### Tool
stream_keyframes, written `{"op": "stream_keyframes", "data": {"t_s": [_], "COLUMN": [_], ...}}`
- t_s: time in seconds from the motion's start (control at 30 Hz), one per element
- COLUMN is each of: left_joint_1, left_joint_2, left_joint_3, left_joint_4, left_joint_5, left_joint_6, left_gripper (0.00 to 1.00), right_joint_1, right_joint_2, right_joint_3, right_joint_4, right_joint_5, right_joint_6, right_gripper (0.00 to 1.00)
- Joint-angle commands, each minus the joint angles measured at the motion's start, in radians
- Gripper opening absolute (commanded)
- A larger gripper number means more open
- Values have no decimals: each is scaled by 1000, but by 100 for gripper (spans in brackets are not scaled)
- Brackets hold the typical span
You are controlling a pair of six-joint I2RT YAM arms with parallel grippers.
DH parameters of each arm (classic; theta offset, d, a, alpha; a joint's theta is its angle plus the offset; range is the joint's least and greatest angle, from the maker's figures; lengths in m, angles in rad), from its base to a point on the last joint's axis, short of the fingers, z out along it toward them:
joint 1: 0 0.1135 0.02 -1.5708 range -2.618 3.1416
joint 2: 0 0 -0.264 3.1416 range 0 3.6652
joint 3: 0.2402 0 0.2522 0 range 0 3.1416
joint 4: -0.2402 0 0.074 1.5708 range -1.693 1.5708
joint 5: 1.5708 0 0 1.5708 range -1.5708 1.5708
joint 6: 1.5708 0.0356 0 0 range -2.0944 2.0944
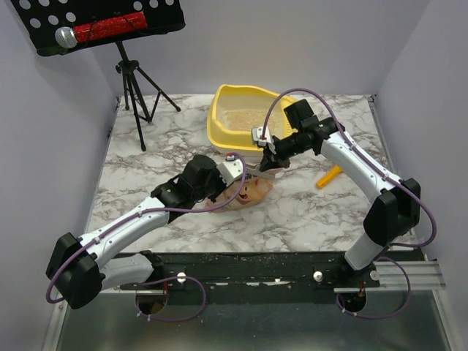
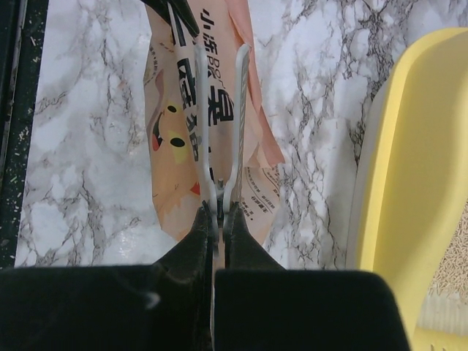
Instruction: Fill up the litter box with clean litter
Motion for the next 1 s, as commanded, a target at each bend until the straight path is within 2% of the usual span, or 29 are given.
{"op": "stream_keyframes", "data": {"t_s": [0.0, 0.23, 0.47, 0.57, 0.7, 0.77, 0.8, 0.97], "left_joint_1": [4, 4, 2, 4, 2, 2, 4, 4], "left_joint_2": [-40, -43, -34, -32, -32, -32, -31, -29], "left_joint_3": [20, 16, 22, 22, 20, 20, 20, 22], "left_joint_4": [7, 12, 8, 7, 7, 4, 2, 4], "left_joint_5": [-86, -99, -109, -115, -115, -115, -117, -114], "left_joint_6": [-7, -7, -7, -8, -7, -5, -5, -5], "left_gripper": [0, 0, 0, 0, 0, 0, 0, 0], "right_joint_1": [0, 16, 22, 22, 22, 22, 22, 22], "right_joint_2": [-9, 50, 34, 33, 10, -12, -22, -107], "right_joint_3": [-50, -90, -141, -144, -149, -149, -153, -185], "right_joint_4": [-51, -19, 41, 54, 98, 119, 132, 210], "right_joint_5": [116, 63, -5, -20, -4, 4, 13, 56], "right_joint_6": [-4, -1, 22, 36, 74, 82, 91, 136], "right_gripper": [0, 1, 1, 8, 26, 47, 99, 100]}}
